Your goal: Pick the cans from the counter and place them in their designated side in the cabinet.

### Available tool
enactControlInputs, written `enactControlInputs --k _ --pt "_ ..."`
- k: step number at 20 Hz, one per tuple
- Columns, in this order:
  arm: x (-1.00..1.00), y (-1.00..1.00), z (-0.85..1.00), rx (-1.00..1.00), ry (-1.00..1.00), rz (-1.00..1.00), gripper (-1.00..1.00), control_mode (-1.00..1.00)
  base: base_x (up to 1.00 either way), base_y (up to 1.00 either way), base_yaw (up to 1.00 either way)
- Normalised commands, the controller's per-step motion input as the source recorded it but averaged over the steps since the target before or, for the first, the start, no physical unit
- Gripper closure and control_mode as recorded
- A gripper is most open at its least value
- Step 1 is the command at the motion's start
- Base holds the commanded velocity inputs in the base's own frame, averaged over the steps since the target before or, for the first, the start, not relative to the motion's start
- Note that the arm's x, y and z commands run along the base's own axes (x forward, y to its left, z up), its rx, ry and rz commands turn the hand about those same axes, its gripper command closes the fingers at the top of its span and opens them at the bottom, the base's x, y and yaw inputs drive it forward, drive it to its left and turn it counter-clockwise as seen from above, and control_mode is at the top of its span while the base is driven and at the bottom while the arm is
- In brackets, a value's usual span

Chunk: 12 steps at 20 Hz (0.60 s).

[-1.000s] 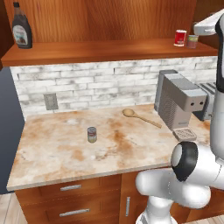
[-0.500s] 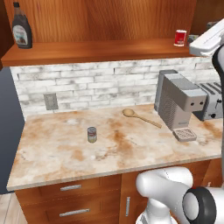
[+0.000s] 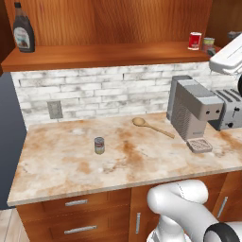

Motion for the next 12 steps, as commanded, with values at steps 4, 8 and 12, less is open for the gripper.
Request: enactControlInputs --k 4,8,12 --pt "-0.5 0.03 -0.01 0.0 0.12 0.03 -1.0 -1.0 0.0 0.0 0.0" --pt "-0.46 0.13 -0.01 0.0 0.16 0.03 -1.0 -1.0 0.0 0.0 0.0" --pt "-0.41 0.21 -0.01 0.0 0.21 0.02 -1.0 -1.0 0.0 0.0 0.0"
